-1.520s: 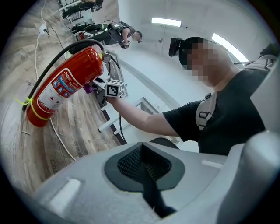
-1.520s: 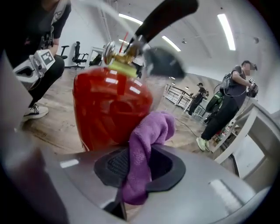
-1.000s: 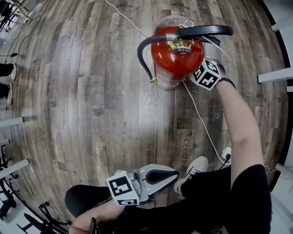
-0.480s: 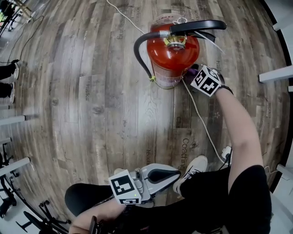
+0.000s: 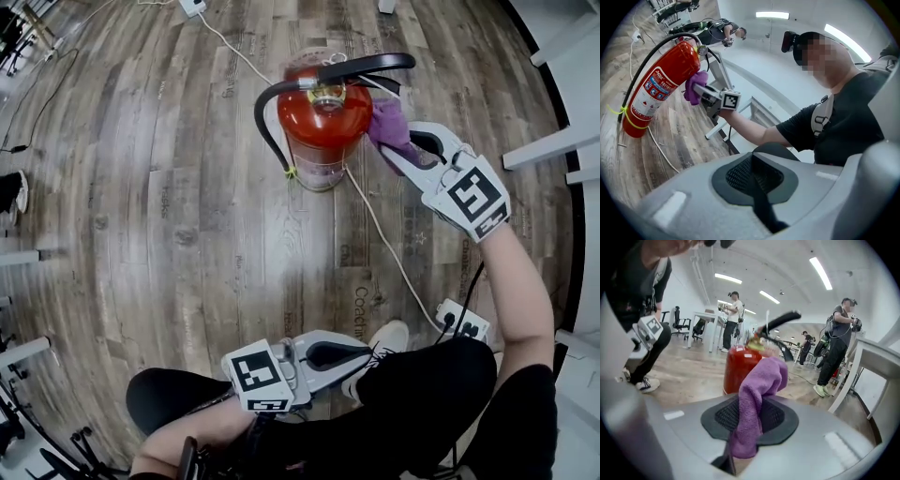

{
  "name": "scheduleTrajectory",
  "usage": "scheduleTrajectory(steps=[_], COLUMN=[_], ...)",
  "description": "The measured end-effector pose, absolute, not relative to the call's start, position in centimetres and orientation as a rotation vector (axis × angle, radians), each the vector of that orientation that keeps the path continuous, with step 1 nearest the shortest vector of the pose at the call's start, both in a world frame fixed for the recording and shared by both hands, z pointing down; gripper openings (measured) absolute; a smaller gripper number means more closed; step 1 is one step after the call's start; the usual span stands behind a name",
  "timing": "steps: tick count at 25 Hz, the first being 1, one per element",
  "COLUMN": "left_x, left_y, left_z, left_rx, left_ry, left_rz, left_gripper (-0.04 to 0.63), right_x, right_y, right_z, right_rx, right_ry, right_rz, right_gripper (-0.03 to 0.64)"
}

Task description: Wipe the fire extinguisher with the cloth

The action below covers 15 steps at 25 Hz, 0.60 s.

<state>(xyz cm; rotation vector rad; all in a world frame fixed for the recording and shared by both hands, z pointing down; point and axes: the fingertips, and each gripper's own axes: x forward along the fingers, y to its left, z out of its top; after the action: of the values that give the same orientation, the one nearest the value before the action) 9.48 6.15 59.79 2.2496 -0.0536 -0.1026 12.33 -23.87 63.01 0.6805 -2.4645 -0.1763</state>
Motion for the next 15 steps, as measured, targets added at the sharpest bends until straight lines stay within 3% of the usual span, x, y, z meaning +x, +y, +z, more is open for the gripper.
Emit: scheduleTrajectory(steps=[3, 6, 10, 15], left_x=[9.4, 9.2, 9.3, 8.8], left_y=[6.1, 6.0, 5.9, 5.8], left_z=[59.8, 59.7, 59.3, 59.6], left_rx=[2.245, 2.247, 2.249, 2.238], left_ry=[-0.057, -0.058, -0.059, -0.066], left_rz=[-0.107, -0.114, -0.124, -0.128], left_gripper=[0.000, 0.000, 0.000, 0.000], right_x=[10.8, 8.2, 5.5, 2.5], right_y=[-21.3, -19.5, -19.7, -18.5], right_z=[58.6, 56.5, 57.6, 61.6], right_rx=[0.632, 0.558, 0.542, 0.472], right_ry=[-2.609, -2.753, -2.815, -2.766], right_rz=[-0.068, 0.266, 0.815, 1.088], right_gripper=[0.086, 0.086, 0.086, 0.086])
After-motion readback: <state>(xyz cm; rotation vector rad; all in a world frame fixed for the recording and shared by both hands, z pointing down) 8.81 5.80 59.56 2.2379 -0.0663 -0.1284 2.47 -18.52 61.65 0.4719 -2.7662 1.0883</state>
